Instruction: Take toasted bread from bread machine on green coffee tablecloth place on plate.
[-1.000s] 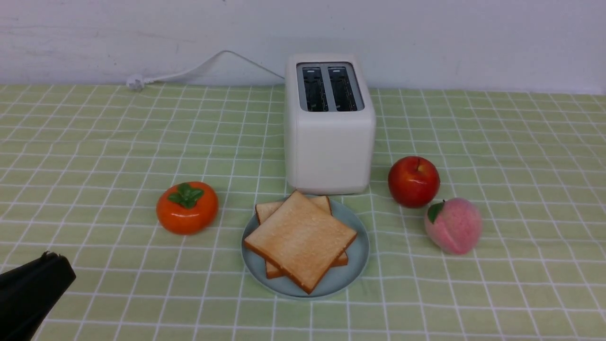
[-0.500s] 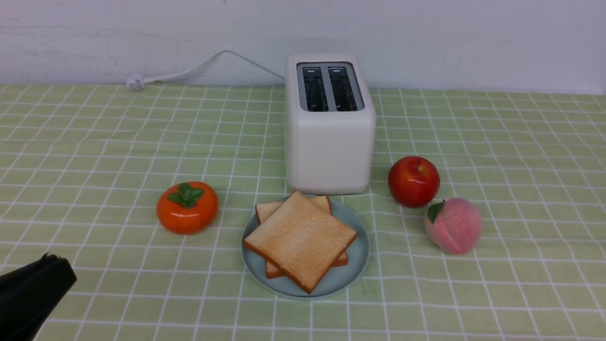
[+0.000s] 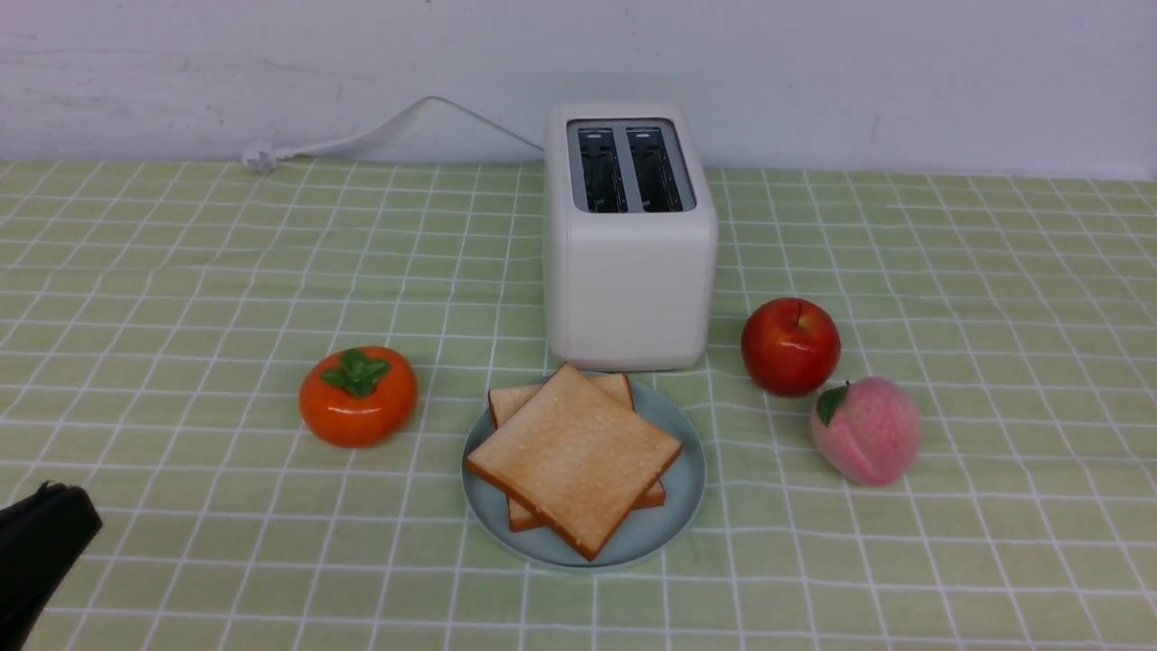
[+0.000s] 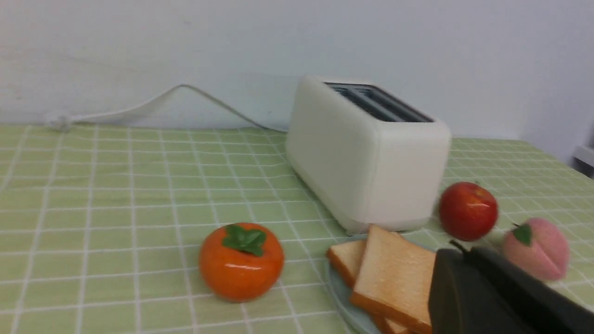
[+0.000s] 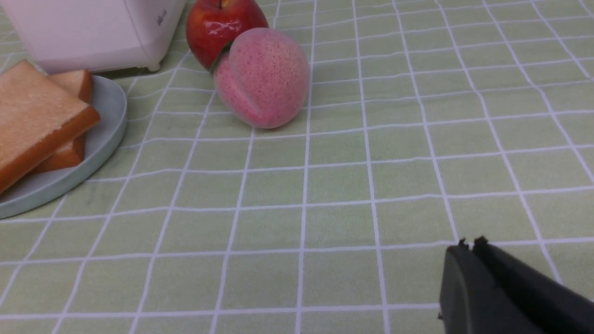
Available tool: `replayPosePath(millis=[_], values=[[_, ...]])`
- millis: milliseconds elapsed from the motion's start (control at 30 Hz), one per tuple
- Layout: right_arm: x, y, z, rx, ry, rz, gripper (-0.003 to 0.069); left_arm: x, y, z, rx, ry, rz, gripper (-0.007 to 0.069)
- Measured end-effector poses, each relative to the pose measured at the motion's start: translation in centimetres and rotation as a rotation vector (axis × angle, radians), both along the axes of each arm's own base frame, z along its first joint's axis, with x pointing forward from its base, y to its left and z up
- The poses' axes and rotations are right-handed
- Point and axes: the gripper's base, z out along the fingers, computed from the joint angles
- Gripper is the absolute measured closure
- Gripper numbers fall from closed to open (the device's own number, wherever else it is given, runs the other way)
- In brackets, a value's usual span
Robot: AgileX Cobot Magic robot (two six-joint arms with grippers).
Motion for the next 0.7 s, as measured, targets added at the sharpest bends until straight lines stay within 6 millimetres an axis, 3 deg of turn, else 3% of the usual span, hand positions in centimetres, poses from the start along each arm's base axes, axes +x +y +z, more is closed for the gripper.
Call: replayPosePath(millis=[167,300,333,433,533,700], values=[[0.0,0.0,0.0,0.0,0.0,0.0,0.0657,-0.5,1.4,-2.5,-0.037,0.0,0.182,0.0638],[0.0,0.0,0.0,0.0,0.0,0.0,0.0652,-0.9,2.1,-6.3,-0.058,0.036,0.302,0.0638],[0.0,0.0,0.0,0.0,0.0,0.0,0.0652,-1.0,2.1,-6.5,-0.06,0.041,0.305,0.0638],[0.0,0.0,0.0,0.002,0.0,0.0,0.0647,-1.2,2.1,-8.5,-0.036,0.217,0.316,0.0638],[0.0,0.0,0.0,0.003,0.001,0.001,0.0645,-1.4,2.0,-9.5,-0.025,0.314,0.309,0.0638],[0.0,0.0,0.0,0.003,0.001,0.001,0.064,-1.4,2.0,-9.5,-0.027,0.314,0.308,0.0638]])
